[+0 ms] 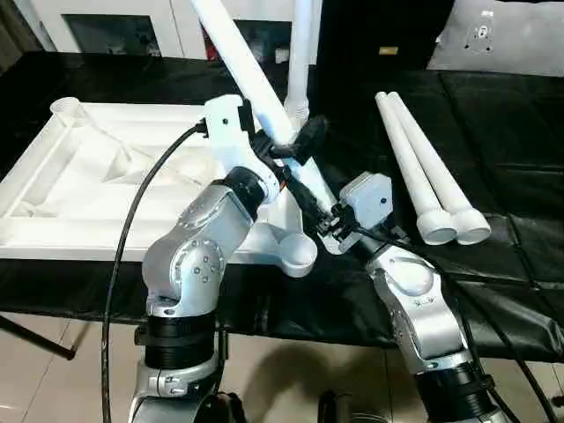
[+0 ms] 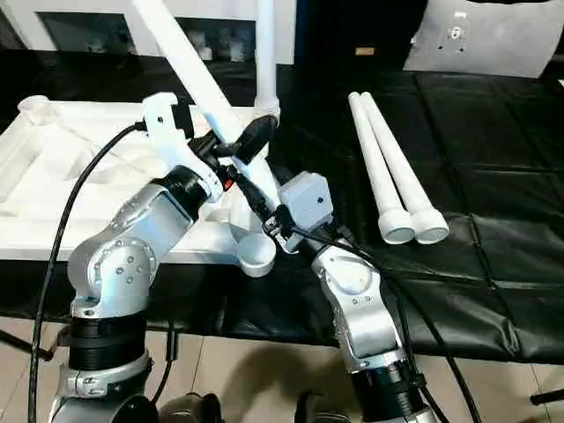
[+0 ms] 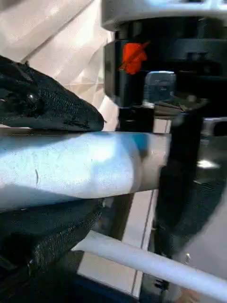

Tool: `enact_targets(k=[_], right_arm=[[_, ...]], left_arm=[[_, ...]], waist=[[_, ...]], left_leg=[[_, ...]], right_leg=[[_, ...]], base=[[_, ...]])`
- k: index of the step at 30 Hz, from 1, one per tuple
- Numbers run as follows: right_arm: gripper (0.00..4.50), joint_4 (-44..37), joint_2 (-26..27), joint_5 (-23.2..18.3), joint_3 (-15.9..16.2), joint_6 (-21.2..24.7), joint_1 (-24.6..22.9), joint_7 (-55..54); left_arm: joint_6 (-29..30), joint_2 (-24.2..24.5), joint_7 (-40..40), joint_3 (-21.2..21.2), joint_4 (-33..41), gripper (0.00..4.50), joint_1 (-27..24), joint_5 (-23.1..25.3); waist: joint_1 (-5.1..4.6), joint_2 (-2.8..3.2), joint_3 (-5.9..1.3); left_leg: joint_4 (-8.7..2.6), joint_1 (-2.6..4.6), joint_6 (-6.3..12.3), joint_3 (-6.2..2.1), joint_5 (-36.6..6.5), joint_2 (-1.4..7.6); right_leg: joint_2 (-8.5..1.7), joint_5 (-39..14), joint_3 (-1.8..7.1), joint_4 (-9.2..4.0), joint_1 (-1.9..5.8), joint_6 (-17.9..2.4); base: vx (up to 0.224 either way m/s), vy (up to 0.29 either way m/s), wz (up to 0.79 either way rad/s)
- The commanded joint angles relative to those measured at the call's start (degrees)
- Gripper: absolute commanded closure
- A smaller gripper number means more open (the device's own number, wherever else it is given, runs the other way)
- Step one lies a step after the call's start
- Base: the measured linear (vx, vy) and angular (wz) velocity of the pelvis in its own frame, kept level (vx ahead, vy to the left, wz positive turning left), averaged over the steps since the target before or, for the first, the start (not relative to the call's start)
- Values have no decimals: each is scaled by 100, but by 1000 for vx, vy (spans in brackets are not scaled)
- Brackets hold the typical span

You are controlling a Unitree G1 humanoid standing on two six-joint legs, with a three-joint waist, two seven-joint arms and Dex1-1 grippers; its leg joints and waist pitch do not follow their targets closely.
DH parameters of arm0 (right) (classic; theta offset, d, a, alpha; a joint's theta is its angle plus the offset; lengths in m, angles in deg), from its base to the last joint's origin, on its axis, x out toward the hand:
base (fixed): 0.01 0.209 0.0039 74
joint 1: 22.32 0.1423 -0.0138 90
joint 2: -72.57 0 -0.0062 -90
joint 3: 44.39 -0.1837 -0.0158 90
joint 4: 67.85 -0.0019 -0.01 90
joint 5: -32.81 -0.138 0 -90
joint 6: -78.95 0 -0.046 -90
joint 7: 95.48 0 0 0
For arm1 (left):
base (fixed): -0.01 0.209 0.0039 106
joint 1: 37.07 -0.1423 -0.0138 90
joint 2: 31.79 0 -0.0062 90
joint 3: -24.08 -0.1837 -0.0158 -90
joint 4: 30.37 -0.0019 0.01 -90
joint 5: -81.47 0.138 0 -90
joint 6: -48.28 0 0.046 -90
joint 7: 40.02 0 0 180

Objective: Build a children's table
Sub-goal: Pick table leg

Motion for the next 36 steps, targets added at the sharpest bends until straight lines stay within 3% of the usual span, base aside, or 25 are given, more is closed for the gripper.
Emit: enact_targets(k=[1, 7, 10, 13, 16, 23, 36], right_arm=[[272, 35, 30, 63, 14, -132, 40, -36], [272, 104, 22, 50, 22, -245, 45, -66], [272, 139, -3, -17, 70, -354, 33, 11], [272, 134, -9, -35, 82, -372, 13, 42], [272, 134, -30, -58, 147, -427, -29, 125], [272, 126, -45, -64, 184, -470, -39, 164], [272, 132, -99, -78, 241, -529, -45, 236]], left_arm=[[-33, 22, -24, -44, -32, 36, -34, 20], [-63, 130, 182, -135, -5, 36, -96, -23], [-303, 571, 1211, -286, -22, 36, -258, -221], [-383, 705, 1635, -316, -24, 36, -337, -355], [-594, 903, 2560, -310, -99, 36, -596, -692], [-774, 978, 2773, -325, -320, 36, -636, -718], [-1046, 926, 2822, -180, -620, 36, -535, -770]], waist=[[3, -61, -482], [-6, -58, -482], [4, -43, -480], [-2, -33, -479], [-13, -34, -473], [-12, 1, -473], [-20, -11, -475]], left_leg=[[-337, 35, 593, -125, -731, 213], [-338, 37, 630, -124, -714, 218], [-348, 48, 638, -132, -723, 224], [-355, 61, 608, -131, -732, 229], [-367, 62, 536, -120, -812, 232], [-381, 83, 456, -122, -872, 250], [-373, 81, 472, -117, -841, 243]], right_leg=[[-363, -1087, 243, -437, 360, -965], [-364, -1041, 244, -429, 359, -1030], [-372, -1065, 247, -430, 349, -1041], [-380, -1082, 255, -417, 342, -1070], [-383, -1056, 265, -413, 349, -1138], [-382, -1025, 274, -401, 352, -1155], [-382, -980, 279, -399, 365, -1178]], base=[[0, 0, 0], [0, 0, 0], [0, 0, 0], [0, 0, 0], [0, 0, 0], [0, 0, 0], [0, 0, 0]])
